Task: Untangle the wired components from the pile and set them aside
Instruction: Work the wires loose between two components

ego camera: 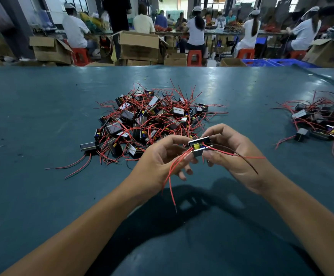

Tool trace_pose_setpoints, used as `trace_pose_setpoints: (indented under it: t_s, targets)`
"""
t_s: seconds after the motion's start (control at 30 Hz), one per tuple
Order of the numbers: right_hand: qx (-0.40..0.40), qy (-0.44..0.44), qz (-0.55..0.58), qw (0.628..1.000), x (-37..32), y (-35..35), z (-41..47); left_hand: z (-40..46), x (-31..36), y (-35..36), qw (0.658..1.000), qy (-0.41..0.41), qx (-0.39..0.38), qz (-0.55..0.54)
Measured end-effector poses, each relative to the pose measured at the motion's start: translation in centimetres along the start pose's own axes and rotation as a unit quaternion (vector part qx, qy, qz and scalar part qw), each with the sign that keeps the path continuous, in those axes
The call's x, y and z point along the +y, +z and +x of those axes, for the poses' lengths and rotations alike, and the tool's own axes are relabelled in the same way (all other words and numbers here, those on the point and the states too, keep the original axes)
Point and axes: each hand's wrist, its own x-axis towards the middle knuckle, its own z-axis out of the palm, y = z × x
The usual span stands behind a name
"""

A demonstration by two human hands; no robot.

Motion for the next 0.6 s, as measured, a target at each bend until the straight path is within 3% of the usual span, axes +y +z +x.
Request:
trace_pose_setpoints:
  t_s: [0.27, 0.4, 0.6]
  targets:
    - [-0.020, -0.006, -0.004, 1.000, 0.15, -0.20, -0.15, 0.11, 0.55, -0.44, 0.985, -0.104, -0.014, -0.135]
    - [-0.051, 0.007, -0.034, 0.998, 0.45, 0.21, -0.33, 0.06, 0.20, -0.27, 0.992, -0.100, -0.017, -0.071]
    - [-0.030, 0.061, -0.061, 0.996, -0.45, -0.04, -0.45, 0.12, 0.37, -0.08, 0.992, -0.089, 0.017, -0.088]
